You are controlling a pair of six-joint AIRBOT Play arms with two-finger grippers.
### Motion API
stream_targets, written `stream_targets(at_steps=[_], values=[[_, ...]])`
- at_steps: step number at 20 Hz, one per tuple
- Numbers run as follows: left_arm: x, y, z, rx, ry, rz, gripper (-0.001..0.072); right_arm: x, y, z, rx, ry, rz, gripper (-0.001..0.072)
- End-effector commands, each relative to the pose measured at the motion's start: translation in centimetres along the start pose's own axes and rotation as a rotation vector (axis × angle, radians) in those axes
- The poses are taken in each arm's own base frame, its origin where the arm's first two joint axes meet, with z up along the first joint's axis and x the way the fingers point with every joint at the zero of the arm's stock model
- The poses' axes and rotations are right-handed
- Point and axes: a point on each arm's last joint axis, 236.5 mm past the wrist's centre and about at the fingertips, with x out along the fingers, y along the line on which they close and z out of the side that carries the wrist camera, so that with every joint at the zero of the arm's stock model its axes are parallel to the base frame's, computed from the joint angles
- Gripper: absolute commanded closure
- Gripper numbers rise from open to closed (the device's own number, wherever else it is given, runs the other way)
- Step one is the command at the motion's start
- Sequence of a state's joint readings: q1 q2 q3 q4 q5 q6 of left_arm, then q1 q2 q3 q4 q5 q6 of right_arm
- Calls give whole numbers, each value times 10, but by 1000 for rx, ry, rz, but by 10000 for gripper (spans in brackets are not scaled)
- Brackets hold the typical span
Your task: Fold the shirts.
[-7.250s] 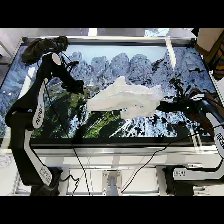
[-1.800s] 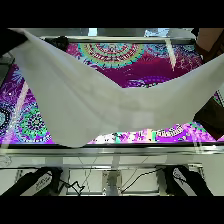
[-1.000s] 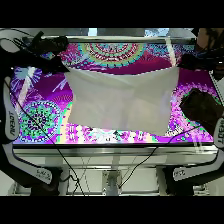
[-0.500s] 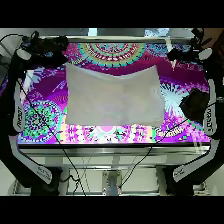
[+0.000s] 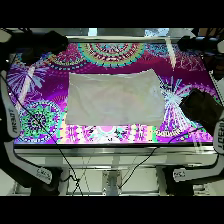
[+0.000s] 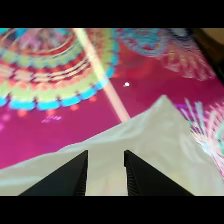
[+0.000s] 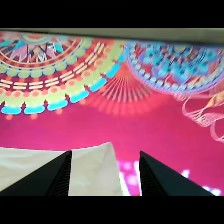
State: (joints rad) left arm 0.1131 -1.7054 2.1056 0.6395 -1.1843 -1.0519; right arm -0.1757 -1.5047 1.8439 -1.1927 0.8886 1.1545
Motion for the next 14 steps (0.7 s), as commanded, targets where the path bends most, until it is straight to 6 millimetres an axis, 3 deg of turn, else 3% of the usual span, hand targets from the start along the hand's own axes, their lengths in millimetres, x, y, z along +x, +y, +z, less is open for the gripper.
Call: stream_targets(at_steps=[1, 3, 5, 7, 10, 12, 13, 14], values=[[-66, -84, 13, 243, 33, -37, 468, -88, 5, 19, -150, 18, -76, 240], [-104, -99, -5, 278, 128, 70, 490, -129, 5, 12, -181, 69, -116, 240], [-137, -90, -40, 205, 284, 202, 490, -160, 2, -13, -162, 180, -155, 273], [-161, -74, -76, 76, 428, 317, 490, -177, -2, -50, -141, 345, -174, 289], [-159, -47, -103, 7, 505, 387, 489, -166, -11, -103, -72, 492, -174, 287], [-149, -29, -132, -46, 580, 394, 467, -150, -12, -157, -4, 621, -128, 286], [-143, -22, -152, -77, 626, 386, 434, -142, -11, -188, 37, 683, -101, 285], [-136, -16, -169, -106, 659, 377, 345, -134, -8, -216, 85, 731, -69, 284]])
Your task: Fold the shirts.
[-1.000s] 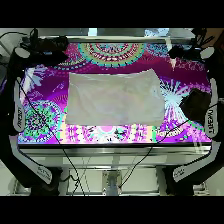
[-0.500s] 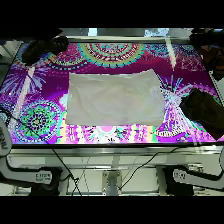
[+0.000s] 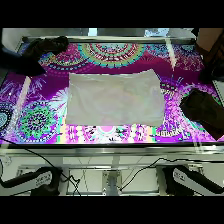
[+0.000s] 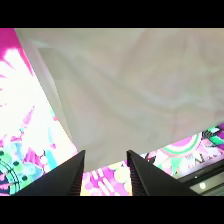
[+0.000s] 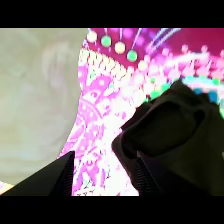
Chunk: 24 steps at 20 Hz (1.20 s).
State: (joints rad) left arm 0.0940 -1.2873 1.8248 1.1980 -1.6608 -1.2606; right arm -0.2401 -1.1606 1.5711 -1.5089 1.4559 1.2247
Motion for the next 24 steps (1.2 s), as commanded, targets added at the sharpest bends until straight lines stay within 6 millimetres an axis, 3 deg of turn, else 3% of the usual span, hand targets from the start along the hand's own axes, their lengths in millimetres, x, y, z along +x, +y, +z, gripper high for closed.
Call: stream_targets(at_steps=[1, 5, 7, 9, 11, 15, 22, 24], values=[[48, 18, -46, -90, 161, 7, 299, 63, 21, -73, 98, 204, 144, 284], [95, 25, -80, -137, 240, -19, 294, 105, 77, -136, 154, 335, 388, 261], [106, 27, -88, -151, 252, -22, 294, 118, 92, -170, 174, 416, 428, 261], [111, 29, -88, -155, 245, -18, 294, 128, 113, -186, 220, 435, 494, 262], [113, 31, -80, -156, 211, -11, 294, 140, 131, -191, 273, 405, 545, 261], [114, 29, -75, -160, 192, -21, 294, 173, 133, -195, 387, 316, 497, 263], [114, 29, -74, -164, 188, -22, 295, 206, 101, -176, 530, 171, 346, 269], [114, 29, -74, -165, 188, -21, 295, 211, 101, -175, 549, 170, 345, 312]])
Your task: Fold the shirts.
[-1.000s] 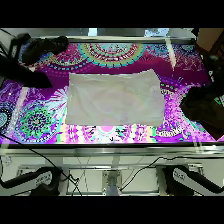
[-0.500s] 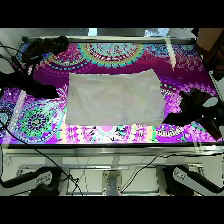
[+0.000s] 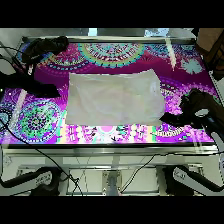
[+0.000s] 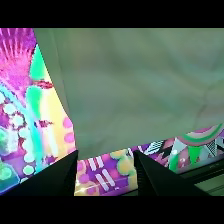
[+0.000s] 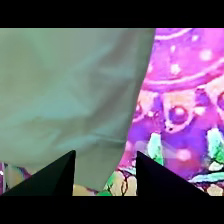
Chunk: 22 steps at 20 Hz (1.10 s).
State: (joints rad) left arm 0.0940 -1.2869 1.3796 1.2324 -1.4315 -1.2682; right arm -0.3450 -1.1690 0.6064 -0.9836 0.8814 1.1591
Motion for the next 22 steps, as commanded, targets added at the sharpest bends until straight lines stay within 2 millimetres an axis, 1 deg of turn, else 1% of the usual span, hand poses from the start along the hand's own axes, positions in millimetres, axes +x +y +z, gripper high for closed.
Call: stream_targets(at_steps=[1, 3, 7, 8, 10, 11, 12, 13, 14, 15, 17, 19, 20, 22], values=[[1, 0, 1, -4, -1, 1, 295, 9, -7, 13, 63, -54, -11, 335], [2, 2, 0, -4, 4, 5, 295, 16, -4, 9, 99, -33, 17, 335], [4, 6, -1, -3, 13, 17, 295, 29, -2, -4, 145, 35, 49, 337], [4, 7, -2, -3, 16, 24, 295, 30, 0, -4, 153, 35, 61, 377], [4, 9, -2, -2, 17, 29, 295, 31, 10, 2, 148, 14, 105, 429], [4, 9, -2, -2, 17, 29, 295, 31, 13, 6, 149, -2, 120, 496], [4, 9, -2, -2, 17, 29, 295, 30, 13, 9, 155, -14, 121, 509], [4, 9, -2, -2, 17, 29, 295, 31, 11, 10, 154, -19, 116, 540], [4, 9, -2, -2, 18, 30, 295, 31, 11, 10, 149, -20, 114, 634], [4, 12, -3, -2, 22, 41, 297, 31, 11, 10, 132, -21, 114, 647], [6, 27, -11, -14, 54, 85, 297, 31, 10, 11, 112, -27, 110, 686], [11, 46, -25, -87, 81, 97, 297, 31, 10, 11, 98, -28, 108, 686], [15, 53, -32, -142, 87, 74, 297, 31, 9, 11, 87, -28, 107, 686], [27, 59, -52, -269, 101, -23, 292, 31, 9, 12, 77, -30, 105, 686]])
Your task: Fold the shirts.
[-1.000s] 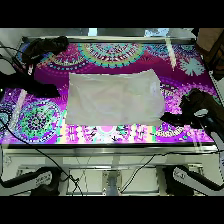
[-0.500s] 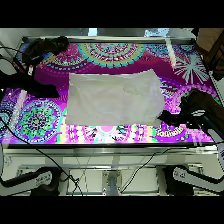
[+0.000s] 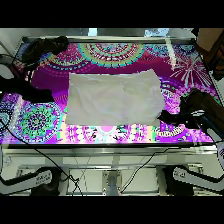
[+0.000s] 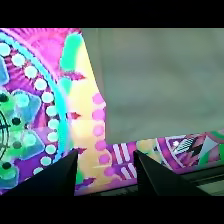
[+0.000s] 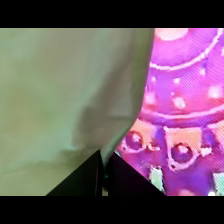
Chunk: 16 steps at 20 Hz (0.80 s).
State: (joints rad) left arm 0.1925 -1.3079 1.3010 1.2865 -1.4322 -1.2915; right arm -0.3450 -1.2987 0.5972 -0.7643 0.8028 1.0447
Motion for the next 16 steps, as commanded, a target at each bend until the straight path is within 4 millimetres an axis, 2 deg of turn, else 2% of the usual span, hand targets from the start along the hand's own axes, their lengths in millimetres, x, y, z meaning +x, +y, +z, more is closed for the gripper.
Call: stream_targets(at_steps=[1, 2, 3, 7, 10, 12, 14, 16], values=[[19, 12, -26, -193, 35, -142, 236, 0, 0, 3, -22, -11, -2, 686], [26, 10, -33, -257, 40, -206, 154, 0, -1, 3, -21, -14, -3, 686], [31, 7, -38, -301, 41, -258, 137, 0, -1, 4, -22, -16, -4, 686], [64, -2, -56, -379, 73, -349, 138, 0, -1, 4, -20, -18, -4, 686], [88, -17, -54, -461, 99, -474, 137, 0, 0, 4, -18, -16, 0, 686], [103, -15, -46, -514, 96, -502, 140, 0, 1, 2, -18, -9, 4, 686], [116, -9, -49, -534, 117, -490, 145, 0, 2, 2, -18, -6, 6, 686], [126, 0, -54, -541, 131, -455, 187, 0, 2, 2, -16, -7, 8, 686]])
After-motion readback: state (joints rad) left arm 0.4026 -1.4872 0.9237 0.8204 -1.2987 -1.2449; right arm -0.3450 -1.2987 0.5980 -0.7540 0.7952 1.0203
